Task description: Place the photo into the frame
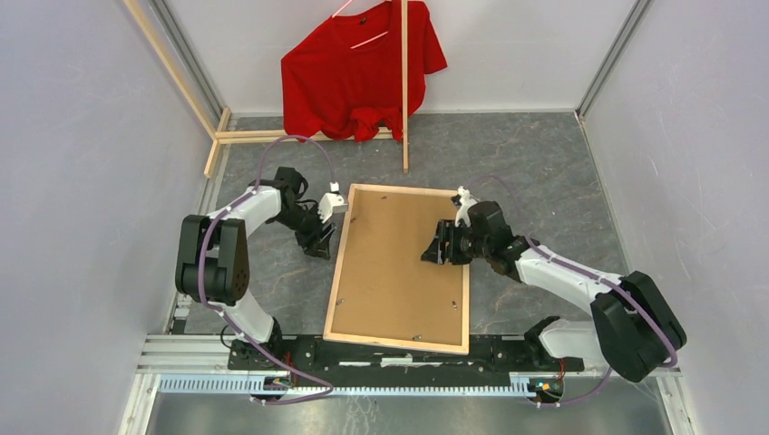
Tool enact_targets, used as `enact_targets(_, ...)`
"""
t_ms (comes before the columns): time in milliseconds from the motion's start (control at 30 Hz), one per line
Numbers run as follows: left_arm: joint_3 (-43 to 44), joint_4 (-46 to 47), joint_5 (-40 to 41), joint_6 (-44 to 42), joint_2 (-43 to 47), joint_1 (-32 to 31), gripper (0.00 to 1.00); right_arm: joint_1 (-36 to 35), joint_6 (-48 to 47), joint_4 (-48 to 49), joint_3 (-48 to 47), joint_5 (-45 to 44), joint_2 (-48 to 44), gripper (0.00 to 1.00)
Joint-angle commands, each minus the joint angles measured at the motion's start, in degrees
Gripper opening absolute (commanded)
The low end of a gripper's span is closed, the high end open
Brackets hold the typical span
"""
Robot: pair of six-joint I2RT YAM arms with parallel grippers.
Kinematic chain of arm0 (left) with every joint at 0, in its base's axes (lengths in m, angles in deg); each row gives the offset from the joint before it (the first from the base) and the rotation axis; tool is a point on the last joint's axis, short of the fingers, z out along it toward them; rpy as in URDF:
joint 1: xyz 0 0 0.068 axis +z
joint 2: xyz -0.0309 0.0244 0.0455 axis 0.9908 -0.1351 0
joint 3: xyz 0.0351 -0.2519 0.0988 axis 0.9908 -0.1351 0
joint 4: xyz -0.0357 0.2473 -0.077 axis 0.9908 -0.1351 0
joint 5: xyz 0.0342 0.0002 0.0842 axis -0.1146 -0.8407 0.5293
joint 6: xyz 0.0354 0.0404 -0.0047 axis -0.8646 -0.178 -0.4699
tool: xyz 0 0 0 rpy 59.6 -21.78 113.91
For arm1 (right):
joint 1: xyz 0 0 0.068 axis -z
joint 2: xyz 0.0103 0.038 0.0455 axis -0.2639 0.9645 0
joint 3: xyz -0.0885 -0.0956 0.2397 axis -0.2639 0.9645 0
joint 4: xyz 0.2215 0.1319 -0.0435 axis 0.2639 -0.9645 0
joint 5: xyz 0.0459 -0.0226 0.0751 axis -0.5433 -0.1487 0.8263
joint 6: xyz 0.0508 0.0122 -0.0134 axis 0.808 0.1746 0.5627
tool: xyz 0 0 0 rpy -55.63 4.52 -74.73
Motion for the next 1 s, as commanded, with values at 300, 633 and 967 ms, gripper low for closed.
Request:
enact_targets(300, -7.6, -2.6, -4.3, -0.7, 4.9, -1.8, 0.57, -24.5, 0.1, 23.0, -2.6, -4.8, 10.8, 0.47)
enact_targets(633, -5.8, -0.9, -2.8, 0.5, 1.6, -6.5, 0.44, -15.0, 1.9, 14.5, 7.8, -17.2, -3.3, 0.57)
enact_targets(967, -1.2, 5.1, -2.5, 6.9, -3.6, -9.9, 0.40, 7.1, -1.8, 0.6, 14.4, -17.9, -17.4, 0.71)
